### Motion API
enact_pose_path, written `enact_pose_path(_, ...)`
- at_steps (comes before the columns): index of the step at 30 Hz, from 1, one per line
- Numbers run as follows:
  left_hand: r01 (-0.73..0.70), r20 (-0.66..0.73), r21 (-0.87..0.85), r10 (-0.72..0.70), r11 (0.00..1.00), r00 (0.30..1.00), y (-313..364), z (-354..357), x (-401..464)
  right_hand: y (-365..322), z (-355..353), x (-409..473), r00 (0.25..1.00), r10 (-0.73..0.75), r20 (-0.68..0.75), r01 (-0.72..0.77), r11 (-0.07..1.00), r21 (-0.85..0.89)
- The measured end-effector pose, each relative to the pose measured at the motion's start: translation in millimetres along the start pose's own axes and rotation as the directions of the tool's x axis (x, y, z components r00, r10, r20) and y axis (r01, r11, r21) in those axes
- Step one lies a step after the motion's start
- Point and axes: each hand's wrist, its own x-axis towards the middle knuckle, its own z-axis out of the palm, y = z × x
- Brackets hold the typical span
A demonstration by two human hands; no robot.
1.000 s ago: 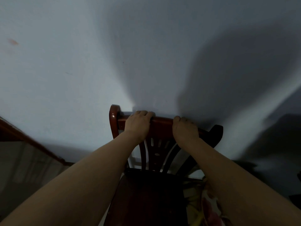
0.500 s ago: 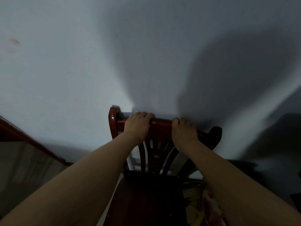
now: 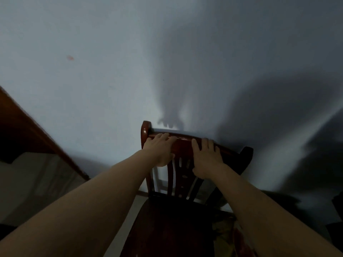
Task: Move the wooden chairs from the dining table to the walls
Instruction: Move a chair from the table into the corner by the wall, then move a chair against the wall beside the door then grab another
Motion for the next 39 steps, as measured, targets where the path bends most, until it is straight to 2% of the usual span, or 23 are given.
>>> enact_pose_path(6, 0.104, -0.013, -0.014, -0.104, 0.995, 0.995, -25, -14, -48, -42, -17, -13, 0.995, -0.095, 0.002, 0.095, 0.995, 0.022)
enact_pose_path(14, 0.28, -0.041, -0.037, -0.282, 0.959, 0.959, -87, -19, -128, -124, -40, -25, 0.963, -0.264, -0.048, 0.261, 0.964, -0.051)
enact_pose_path(22, 0.446, -0.082, -0.112, -0.455, 0.888, 0.887, -173, -16, -223, -241, -45, -49, 0.915, -0.399, -0.064, 0.388, 0.911, -0.137)
enact_pose_path(33, 0.545, -0.073, -0.164, -0.562, 0.822, 0.824, -295, 9, -371, -414, -33, -110, 0.846, -0.53, -0.056, 0.513, 0.839, -0.182)
enact_pose_path(39, 0.64, -0.034, -0.215, -0.661, 0.738, 0.75, -363, 26, -459, -513, -25, -141, 0.766, -0.64, -0.063, 0.615, 0.758, -0.218)
